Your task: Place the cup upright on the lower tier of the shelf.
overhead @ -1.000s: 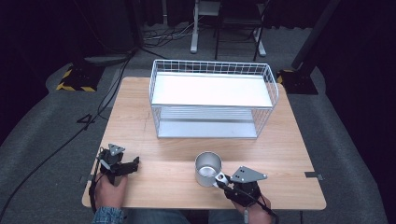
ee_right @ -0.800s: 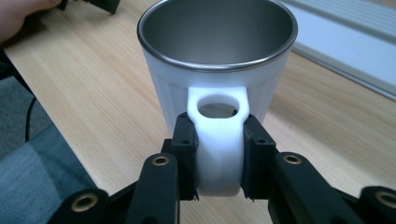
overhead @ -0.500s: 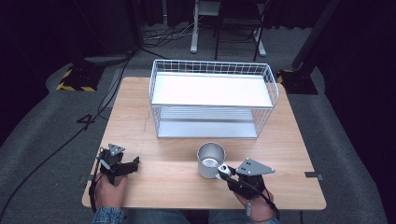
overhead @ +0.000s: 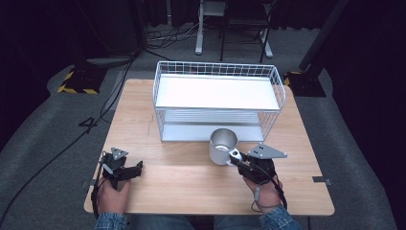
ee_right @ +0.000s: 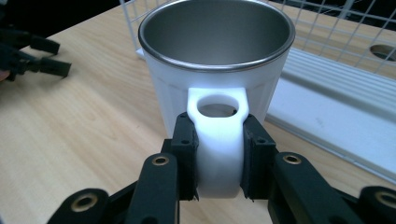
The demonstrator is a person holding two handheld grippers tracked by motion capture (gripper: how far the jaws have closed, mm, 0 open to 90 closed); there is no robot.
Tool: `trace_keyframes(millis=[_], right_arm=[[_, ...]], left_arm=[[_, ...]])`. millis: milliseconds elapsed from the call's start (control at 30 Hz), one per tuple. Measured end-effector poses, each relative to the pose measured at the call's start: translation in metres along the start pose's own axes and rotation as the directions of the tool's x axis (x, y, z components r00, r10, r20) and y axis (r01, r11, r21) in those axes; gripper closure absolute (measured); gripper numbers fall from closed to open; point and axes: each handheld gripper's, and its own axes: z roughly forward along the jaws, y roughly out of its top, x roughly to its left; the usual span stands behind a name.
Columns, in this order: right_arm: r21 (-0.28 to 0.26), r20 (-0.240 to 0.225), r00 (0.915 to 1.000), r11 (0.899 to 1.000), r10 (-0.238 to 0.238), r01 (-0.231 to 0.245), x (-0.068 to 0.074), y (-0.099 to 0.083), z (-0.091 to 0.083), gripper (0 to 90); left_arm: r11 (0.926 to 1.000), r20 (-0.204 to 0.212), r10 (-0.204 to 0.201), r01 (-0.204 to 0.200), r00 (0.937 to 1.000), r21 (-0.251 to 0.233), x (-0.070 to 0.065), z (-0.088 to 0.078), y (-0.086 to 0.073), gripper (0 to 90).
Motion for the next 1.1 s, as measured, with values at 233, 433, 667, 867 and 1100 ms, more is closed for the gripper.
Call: trace_keyframes(millis=[233,433,667,867,1100], right_arm=[[-0.016,0.030,0.9994,1.000,0.017,-0.017,-0.014,0.010,0.007,71.3],[-0.024,0.071,0.9971,0.999,0.029,-0.027,-0.029,0.018,0.020,71.3],[-0.040,0.099,0.9933,0.998,0.061,-0.057,-0.046,0.023,0.037,71.3],[-0.049,0.111,0.9876,0.993,0.111,-0.106,-0.062,0.022,0.053,71.3],[-0.037,0.168,0.9839,0.998,0.060,-0.054,-0.071,0.020,0.071,71.3]], left_arm=[[1.0000,0.000,0.000,0.000,1.0000,0.000,0.000,0.000,0.000,15.2],[1.0000,0.000,0.000,0.000,1.0000,0.000,0.000,0.000,0.000,15.2],[1.0000,0.000,0.000,0.000,1.0000,0.000,0.000,0.000,0.000,15.2],[1.0000,0.000,0.000,0.000,1.0000,0.000,0.000,0.000,0.000,15.2],[1.0000,0.000,0.000,0.000,1.0000,0.000,0.000,0.000,0.000,15.2]])
